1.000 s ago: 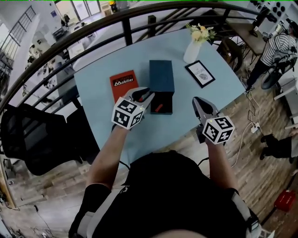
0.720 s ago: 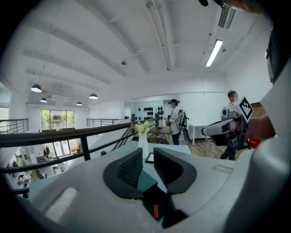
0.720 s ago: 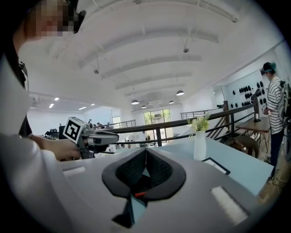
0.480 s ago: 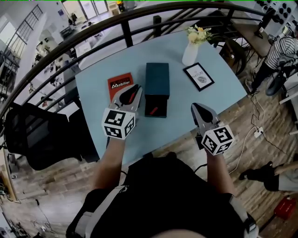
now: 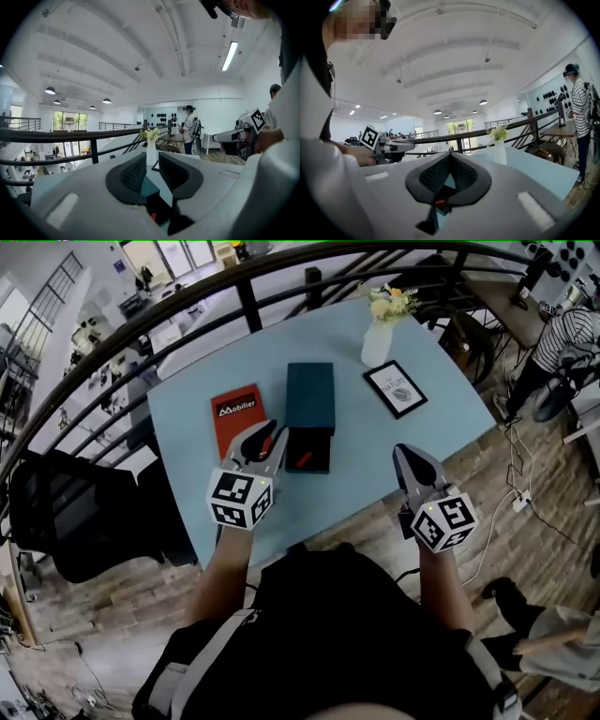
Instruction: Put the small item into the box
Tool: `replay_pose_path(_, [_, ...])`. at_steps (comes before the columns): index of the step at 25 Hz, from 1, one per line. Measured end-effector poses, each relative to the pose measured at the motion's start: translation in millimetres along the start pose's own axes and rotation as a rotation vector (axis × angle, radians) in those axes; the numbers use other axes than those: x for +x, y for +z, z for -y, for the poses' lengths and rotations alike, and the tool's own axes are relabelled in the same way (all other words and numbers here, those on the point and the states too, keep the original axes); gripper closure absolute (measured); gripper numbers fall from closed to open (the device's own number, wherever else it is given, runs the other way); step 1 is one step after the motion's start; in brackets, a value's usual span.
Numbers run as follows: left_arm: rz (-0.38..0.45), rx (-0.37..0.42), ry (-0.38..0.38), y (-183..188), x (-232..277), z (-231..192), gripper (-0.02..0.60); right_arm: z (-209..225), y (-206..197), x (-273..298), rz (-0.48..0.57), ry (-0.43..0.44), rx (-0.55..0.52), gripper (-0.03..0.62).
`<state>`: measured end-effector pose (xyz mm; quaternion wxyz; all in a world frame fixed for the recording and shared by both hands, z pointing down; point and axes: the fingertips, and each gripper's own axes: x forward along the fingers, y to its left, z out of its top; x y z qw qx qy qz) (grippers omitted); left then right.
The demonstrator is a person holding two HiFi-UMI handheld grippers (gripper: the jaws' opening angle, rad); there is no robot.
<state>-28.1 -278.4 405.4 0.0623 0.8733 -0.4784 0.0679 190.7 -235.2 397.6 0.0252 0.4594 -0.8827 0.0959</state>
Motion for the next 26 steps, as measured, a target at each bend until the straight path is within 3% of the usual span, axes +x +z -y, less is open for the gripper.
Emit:
replay_pose_path(4, [-0.033, 0.031, -0.032, -4.4, 2.5, 6.5, 0.509, 2.8, 3.2, -0.8, -0.015, -0.006, -0.047, 0.595])
replay_pose_path(6, [-0.028, 0.001, -0.045, 0.5, 4.4, 8.4, 0.514, 3.6, 3.1, -0.4, -0.019, -0.011, -0.051, 0.595])
replay_pose_path(9, [-0.021, -0.066, -0.04, 10.7, 10.4, 8.4, 0.589, 4.1, 2.9, 1.2, -0.016, -0.005, -0.036, 0.595])
replay_pose_path(13, [-0.042, -0.049, -0.083, 16.5, 13.5, 15.0, 0.577, 0.5, 3.9, 3.8, -0.013, 0.012, -0.032, 0.595])
replay_pose_path(21, [0.026, 0.036, -0.153, 29.0, 2.7, 26.1, 0.575, -10.5, 7.9, 11.6, -0.004, 0.042, -0.046, 0.595])
replay_pose_path(26, [0.07, -0.024, -0.167, 37.4, -0.7, 20.0, 0.575, -14.6, 8.4, 16.8, -0.002, 0.053, -0.052, 0.595])
